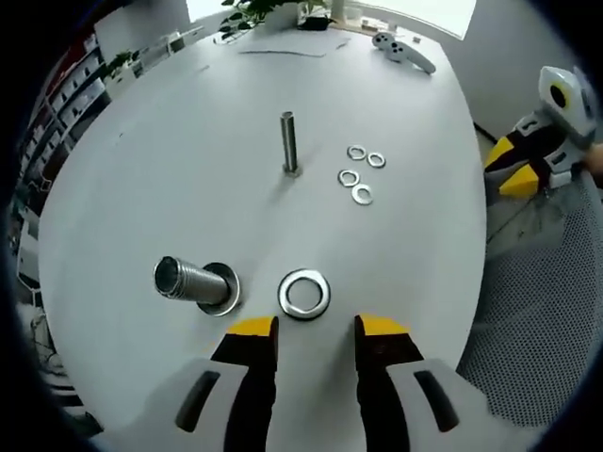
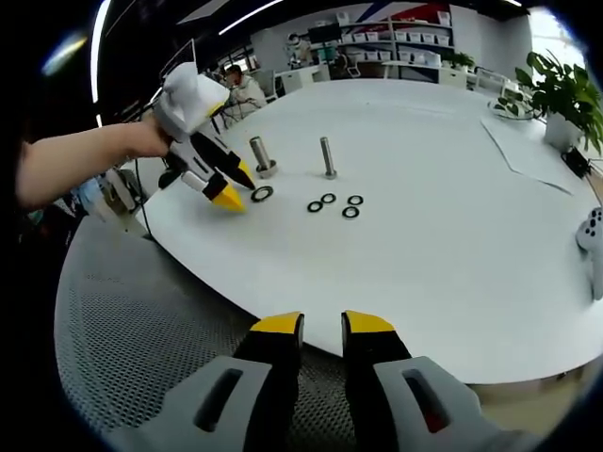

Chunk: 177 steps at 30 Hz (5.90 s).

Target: Place the washer onto the threaded stud by aligning its center hole with the stud, sliding it down to the base, and recovering from edge contact or off-axis alignment until the washer reaches the visible bottom stop.

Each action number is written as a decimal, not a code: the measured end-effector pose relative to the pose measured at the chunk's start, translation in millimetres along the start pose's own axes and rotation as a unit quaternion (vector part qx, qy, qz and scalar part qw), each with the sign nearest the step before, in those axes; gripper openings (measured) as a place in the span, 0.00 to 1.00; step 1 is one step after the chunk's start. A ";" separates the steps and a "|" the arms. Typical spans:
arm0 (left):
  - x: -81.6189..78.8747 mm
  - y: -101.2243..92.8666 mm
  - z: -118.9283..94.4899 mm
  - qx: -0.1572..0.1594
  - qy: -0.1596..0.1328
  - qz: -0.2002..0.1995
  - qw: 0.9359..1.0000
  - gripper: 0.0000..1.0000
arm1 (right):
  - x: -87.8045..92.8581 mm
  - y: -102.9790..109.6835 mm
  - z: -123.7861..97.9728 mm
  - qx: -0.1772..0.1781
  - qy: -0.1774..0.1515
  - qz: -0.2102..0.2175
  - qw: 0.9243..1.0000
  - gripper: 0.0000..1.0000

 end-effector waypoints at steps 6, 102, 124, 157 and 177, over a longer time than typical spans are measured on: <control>-3.3 0.7 2.6 -0.007 0.015 0.032 0.999 0.30 | -0.5 0.6 -0.2 -0.001 -0.003 0.000 1.000 0.19; -24.4 -14.0 9.3 -0.037 0.027 0.100 0.994 0.19 | -0.9 -0.8 -0.7 -0.001 -0.004 0.002 1.000 0.19; -31.4 0.1 -23.1 -0.056 -0.006 0.071 0.996 0.19 | -1.3 -0.2 0.0 -0.003 -0.006 0.000 1.000 0.19; -40.4 58.0 -57.9 -0.108 -0.006 0.072 0.991 0.19 | -0.4 0.6 -0.1 -0.004 -0.002 -0.001 1.000 0.19; -38.4 61.9 -45.1 -0.091 0.016 0.067 0.993 0.19 | -1.3 1.5 -0.3 -0.007 -0.005 -0.002 1.000 0.19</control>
Point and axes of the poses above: the point that each gripper's makers call its tool centre point, and the gripper's own axes: z roughly forward along the fingers, y roughly to its left, x roughly out of its underside, the point moved 2 cm from there along -z, roughly backward along the fingers, and after that the axes turned 2 degrees about -y, right-handed, at the moved point
